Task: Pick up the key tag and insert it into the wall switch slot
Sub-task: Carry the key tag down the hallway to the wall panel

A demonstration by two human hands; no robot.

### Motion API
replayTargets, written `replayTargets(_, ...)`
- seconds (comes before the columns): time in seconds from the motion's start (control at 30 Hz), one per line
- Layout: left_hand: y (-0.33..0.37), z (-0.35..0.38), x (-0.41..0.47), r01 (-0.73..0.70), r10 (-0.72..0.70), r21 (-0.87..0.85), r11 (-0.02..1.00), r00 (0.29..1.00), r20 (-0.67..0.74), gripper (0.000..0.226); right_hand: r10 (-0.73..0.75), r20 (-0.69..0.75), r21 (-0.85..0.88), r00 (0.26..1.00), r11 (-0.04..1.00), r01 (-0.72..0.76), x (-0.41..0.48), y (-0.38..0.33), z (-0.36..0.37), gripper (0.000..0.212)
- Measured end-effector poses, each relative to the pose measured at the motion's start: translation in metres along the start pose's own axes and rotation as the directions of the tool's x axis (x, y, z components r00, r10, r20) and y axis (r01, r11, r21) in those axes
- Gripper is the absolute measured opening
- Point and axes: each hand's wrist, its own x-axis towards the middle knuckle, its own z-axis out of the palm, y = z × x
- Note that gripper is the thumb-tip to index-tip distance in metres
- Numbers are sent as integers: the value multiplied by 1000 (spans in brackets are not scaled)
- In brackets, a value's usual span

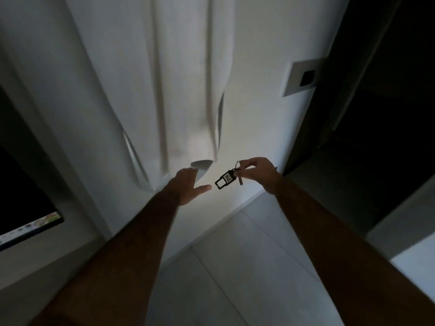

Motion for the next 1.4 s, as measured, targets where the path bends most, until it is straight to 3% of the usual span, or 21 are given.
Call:
replayTargets(0.4,135,-8,106,-219,220,21,975,975,-44,95,-34,-109,66,994,997,41,6,-21,-170,25)
replayTargets(0.5,155,-12,141,-272,273,28,962,961,-35,98,-52,-152,60,987,996,62,16,-24,-195,10)
replayTargets(0.7,187,-26,216,-368,369,36,929,926,-77,96,-68,-287,-29,955,998,63,41,-42,-232,21)
replayTargets(0.93,229,-30,286,-472,474,52,880,878,-60,96,-54,-411,-5,910,998,57,70,-45,-277,23)
replayTargets(1.4,353,-3,400,-504,512,90,859,850,-127,97,-89,-444,-65,892,996,67,129,-16,-443,19)
